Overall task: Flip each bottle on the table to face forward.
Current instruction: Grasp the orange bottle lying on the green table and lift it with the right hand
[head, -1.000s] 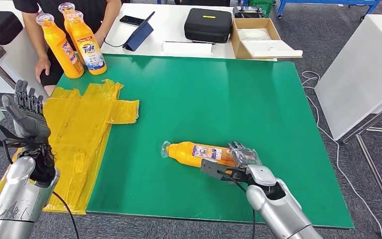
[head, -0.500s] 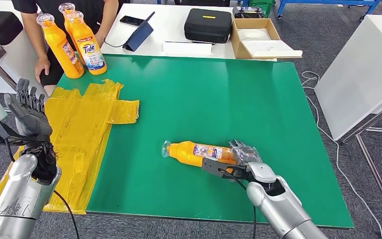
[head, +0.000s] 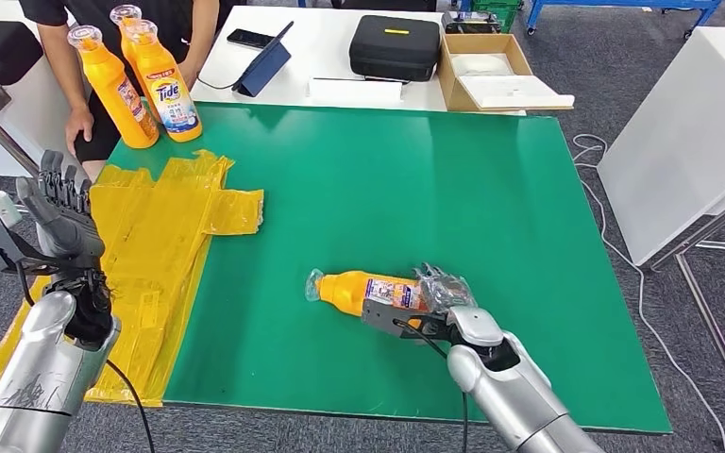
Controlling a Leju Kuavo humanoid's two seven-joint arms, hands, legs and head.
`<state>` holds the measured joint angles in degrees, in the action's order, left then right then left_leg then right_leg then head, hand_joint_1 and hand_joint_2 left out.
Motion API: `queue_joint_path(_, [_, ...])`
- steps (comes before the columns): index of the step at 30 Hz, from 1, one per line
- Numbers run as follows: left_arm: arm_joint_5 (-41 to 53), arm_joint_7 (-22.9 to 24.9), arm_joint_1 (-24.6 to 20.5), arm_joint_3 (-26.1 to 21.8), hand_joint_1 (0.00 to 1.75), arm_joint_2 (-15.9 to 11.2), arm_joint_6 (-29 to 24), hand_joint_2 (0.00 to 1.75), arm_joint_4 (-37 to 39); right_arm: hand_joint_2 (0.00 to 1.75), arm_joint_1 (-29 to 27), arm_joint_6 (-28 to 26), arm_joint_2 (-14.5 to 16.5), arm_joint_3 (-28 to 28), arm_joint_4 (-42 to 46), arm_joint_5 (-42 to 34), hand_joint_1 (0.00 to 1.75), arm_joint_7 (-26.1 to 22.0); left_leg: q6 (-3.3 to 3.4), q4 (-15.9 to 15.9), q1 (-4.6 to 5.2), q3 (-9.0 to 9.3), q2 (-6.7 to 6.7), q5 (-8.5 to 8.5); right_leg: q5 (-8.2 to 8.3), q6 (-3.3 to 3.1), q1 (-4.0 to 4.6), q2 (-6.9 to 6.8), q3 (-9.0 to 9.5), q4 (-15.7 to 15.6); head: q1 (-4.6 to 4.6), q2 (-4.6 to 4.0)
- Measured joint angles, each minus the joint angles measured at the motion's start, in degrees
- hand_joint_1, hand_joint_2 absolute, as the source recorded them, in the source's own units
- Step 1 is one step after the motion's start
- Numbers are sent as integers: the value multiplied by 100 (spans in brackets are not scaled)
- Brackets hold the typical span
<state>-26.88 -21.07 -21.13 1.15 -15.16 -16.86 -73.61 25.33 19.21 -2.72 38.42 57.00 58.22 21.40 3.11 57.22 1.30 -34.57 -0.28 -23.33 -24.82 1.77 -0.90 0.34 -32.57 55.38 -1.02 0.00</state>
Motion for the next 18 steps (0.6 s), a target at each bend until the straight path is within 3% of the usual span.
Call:
queue_joint_path(4, [2, 2, -3, 34, 0, 5, -3, 0, 0, 175, -1, -1, 23, 20, -3, -2, 0, -1, 0, 0, 1, -2, 1, 0, 0, 0, 0, 0, 0, 0, 0, 0])
queue_joint_path(8, [22, 41, -84, 95, 0, 38, -1, 0, 34, 175, 61, -99, 93, 26, -200, -52, 174, -84, 0, 0, 1, -1, 0, 0, 1, 0, 0, 0, 1, -1, 1, 0])
queue_joint_path(18, [9, 44, -270, 237, 0, 73, -60, 0, 168, 175, 338, -450, 326, 18, -990, -75, 175, -257, -2, 0, 0, 17, 10, 1, 11, -16, -2, 3, 4, -3, 0, 0])
